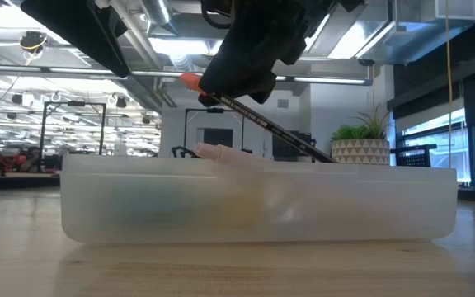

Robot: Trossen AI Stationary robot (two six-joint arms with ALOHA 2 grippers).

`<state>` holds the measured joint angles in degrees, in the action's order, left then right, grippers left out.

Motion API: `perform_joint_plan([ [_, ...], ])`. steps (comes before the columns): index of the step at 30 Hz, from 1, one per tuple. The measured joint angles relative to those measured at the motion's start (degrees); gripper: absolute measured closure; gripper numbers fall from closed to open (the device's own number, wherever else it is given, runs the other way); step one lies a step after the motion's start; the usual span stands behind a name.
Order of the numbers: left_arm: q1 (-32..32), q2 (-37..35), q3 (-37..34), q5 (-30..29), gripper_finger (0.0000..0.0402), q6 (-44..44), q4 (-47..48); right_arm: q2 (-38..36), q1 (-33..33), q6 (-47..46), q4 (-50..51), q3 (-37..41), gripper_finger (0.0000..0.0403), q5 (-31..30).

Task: Pack school essentials
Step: Put the black pencil into the supply box, then put the blue eraser into the supply box

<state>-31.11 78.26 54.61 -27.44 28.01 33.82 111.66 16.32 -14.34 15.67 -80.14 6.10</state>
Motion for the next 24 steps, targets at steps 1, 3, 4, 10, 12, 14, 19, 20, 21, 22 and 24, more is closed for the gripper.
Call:
perform_joint_plan([
  [1, 0.00, 0.00, 0.00, 0.02, 0.0305, 0.00, 0.02, 0.00, -0.02, -0.04, -0.01, 0.00, 0.0302, -0.01],
  [3, 0.00, 0.00, 0.00, 0.00, 0.0305, 0.00, 0.01, 0.00, -0.02, -0.03, 0.01, 0.00, 0.0299, -0.40],
  [4, 0.00, 0.00, 0.00, 0.02, 0.0305, 0.00, 0.00, 0.00, -0.02, 0.04, 0.01, 0.01, 0.0298, -0.73],
  [10, 0.00, 0.00, 0.00, 0.00, 0.0305, 0.02, 0.00, 0.00, -0.39, 1.28, 0.01, 0.04, 0.0298, -1.44],
  [12, 0.00, 0.00, 0.00, 0.02, 0.0305, 0.06, 0.00, 0.00, -0.46, 1.20, 0.03, 0.04, 0.0297, -0.72],
  [14, 0.02, 0.00, 0.00, 0.02, 0.0305, 0.10, 0.01, 0.00, -0.50, 2.01, 0.01, 0.04, 0.0297, -0.01],
  [19, 0.02, 0.00, 0.00, -0.02, 0.0305, 0.02, 0.00, 0.00, -0.46, 3.83, 0.01, 0.04, 0.0297, 0.14],
  [20, 0.02, 0.00, 0.00, -0.07, 0.0305, 0.02, 0.00, 0.00, -0.46, 4.10, 0.01, 0.04, 0.0297, 0.16],
  [21, 0.02, 0.00, 0.00, -0.08, 0.0305, 0.03, 0.01, 0.00, -0.46, 4.24, 0.01, 0.04, 0.0297, 0.16],
  [22, 0.02, 0.00, 0.00, -0.09, 0.0305, 0.02, 0.00, 0.00, -0.46, 4.29, 0.01, 0.04, 0.0297, 0.16],
  [24, 0.02, 0.00, 0.00, -0.09, 0.0305, 0.04, 0.00, 0.00, -0.46, 4.32, 0.01, 0.04, 0.0297, 0.16],
])
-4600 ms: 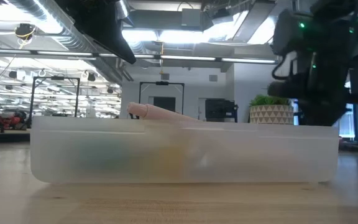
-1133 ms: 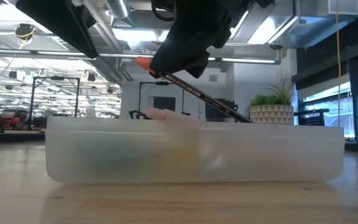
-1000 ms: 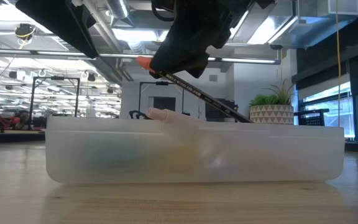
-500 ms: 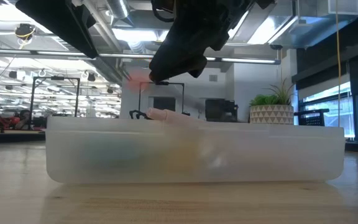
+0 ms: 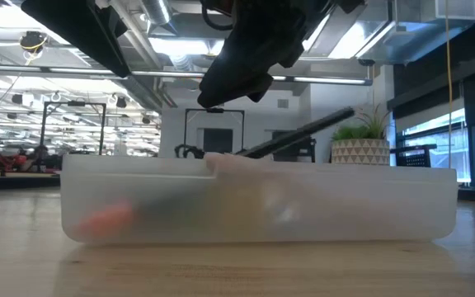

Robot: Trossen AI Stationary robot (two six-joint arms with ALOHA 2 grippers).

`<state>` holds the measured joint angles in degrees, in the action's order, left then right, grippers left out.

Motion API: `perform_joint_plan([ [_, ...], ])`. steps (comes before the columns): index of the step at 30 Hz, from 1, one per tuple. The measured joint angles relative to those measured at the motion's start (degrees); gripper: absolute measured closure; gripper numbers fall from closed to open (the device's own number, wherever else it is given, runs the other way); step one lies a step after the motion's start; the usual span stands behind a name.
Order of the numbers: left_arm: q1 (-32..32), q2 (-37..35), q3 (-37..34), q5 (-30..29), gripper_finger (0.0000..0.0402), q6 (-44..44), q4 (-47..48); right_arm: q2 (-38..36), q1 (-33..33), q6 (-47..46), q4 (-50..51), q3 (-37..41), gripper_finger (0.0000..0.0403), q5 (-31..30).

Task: Pack school essentials
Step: Put the blue eraser into the supply box

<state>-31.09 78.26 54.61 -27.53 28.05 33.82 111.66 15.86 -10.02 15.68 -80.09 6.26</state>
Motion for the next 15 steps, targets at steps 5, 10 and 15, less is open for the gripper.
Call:
perform_joint_plan([
  [5, 0.00, 0.00, 0.00, -0.02, 0.0305, 0.00, 0.02, 0.00, 0.00, 0.04, 0.00, 0.00, 0.0297, 0.00],
  [10, 0.00, 0.00, 0.00, -0.04, 0.0305, -0.07, 0.02, -0.73, 0.00, 0.06, 0.78, 0.00, 0.0297, -0.11],
  [15, 0.00, 0.00, 0.00, -0.09, 0.0305, -0.09, -0.22, -4.87, 1.57, -1.36, 5.78, -0.02, 0.0297, -2.72],
])
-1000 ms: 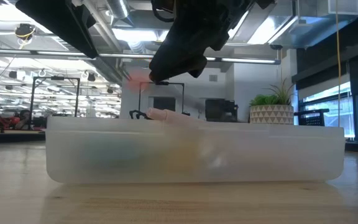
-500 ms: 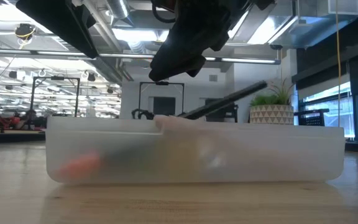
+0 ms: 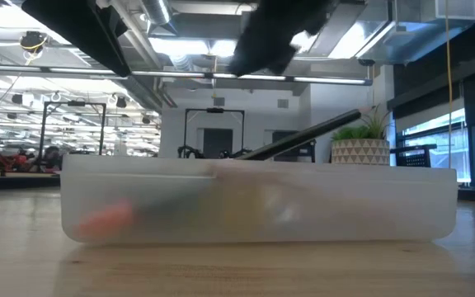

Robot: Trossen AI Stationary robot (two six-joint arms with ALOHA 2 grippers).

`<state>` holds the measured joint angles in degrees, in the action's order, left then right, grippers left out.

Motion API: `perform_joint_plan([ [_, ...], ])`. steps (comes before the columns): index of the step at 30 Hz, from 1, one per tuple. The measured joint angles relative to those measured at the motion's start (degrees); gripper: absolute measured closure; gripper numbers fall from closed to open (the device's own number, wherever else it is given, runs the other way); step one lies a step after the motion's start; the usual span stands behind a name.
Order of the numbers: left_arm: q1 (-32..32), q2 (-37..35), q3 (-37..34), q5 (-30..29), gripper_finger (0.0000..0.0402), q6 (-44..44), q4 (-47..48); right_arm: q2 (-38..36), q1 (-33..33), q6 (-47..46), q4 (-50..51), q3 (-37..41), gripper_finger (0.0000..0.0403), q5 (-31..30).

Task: Pack school essentials
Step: Put the blue eraser into the supply box

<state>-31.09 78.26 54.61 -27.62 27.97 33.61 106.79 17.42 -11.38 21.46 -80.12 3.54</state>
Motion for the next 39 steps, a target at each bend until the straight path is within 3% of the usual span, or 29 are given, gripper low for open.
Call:
perform_joint_plan([
  [6, 0.00, 0.00, 0.00, -0.09, 0.0305, -0.02, -0.18, -5.08, 5.54, -9.09, 12.82, 0.00, 0.0297, -8.21],
  [13, -0.04, 0.00, 0.00, -0.26, 0.0305, -0.69, -1.47, -7.16, 13.67, -25.40, 21.05, -0.02, 0.0297, -11.07],
  [27, -2.63, 0.00, 0.00, 3.37, 0.0305, -17.96, -16.79, -7.24, 27.82, -52.98, 32.72, -0.02, 0.0297, -11.07],
  [39, -2.84, 0.00, 0.00, 6.31, 0.0305, -20.66, -19.84, -7.24, 35.77, -70.41, 33.96, -0.02, 0.0297, -7.81],
])
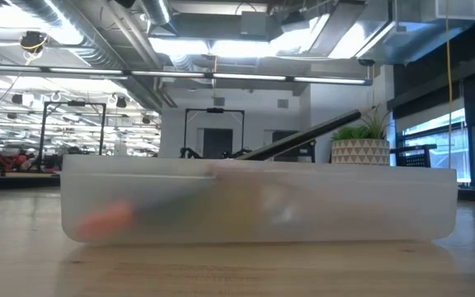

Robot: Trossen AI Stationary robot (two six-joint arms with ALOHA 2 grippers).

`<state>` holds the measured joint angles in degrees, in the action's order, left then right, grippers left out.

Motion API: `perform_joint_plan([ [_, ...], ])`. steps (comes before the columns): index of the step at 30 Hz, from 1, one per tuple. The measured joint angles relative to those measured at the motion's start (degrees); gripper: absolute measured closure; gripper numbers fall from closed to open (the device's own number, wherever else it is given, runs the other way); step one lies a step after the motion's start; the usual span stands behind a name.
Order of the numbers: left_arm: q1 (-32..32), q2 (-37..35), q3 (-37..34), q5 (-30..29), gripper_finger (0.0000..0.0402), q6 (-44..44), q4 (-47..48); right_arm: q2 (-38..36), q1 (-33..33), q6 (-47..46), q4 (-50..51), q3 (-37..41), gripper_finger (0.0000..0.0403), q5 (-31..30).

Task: Pack school essentials
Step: Put the blue eraser into the supply box

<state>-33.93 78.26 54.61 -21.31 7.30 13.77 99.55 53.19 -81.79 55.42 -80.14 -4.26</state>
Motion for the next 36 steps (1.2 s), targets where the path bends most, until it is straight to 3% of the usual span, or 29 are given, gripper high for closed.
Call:
perform_joint_plan([
  [9, 0.33, 0.00, 0.00, 1.25, 0.0305, -0.41, -1.58, 0.00, 0.87, -2.20, -0.41, 0.00, 0.0297, 0.20],
  [14, 0.29, 0.00, 0.00, 1.27, 0.0305, -0.36, -1.58, 0.00, 0.54, -2.18, 0.32, 0.00, 0.0297, 6.07],
  [22, 0.31, 0.00, 0.00, 1.01, 0.0305, 0.06, -1.58, 0.06, 0.56, -4.88, 0.24, 0.00, 0.0296, 8.90],
  [28, 0.32, 0.02, 0.00, 0.99, 0.0305, 0.10, -1.69, 0.13, 0.56, -5.53, -1.09, 0.00, 0.0297, 15.21],
  [36, 0.31, 0.02, 0.00, 0.99, 0.0305, 0.13, -2.47, 0.17, 0.52, -5.37, -1.56, 0.00, 0.0297, 13.49],
])
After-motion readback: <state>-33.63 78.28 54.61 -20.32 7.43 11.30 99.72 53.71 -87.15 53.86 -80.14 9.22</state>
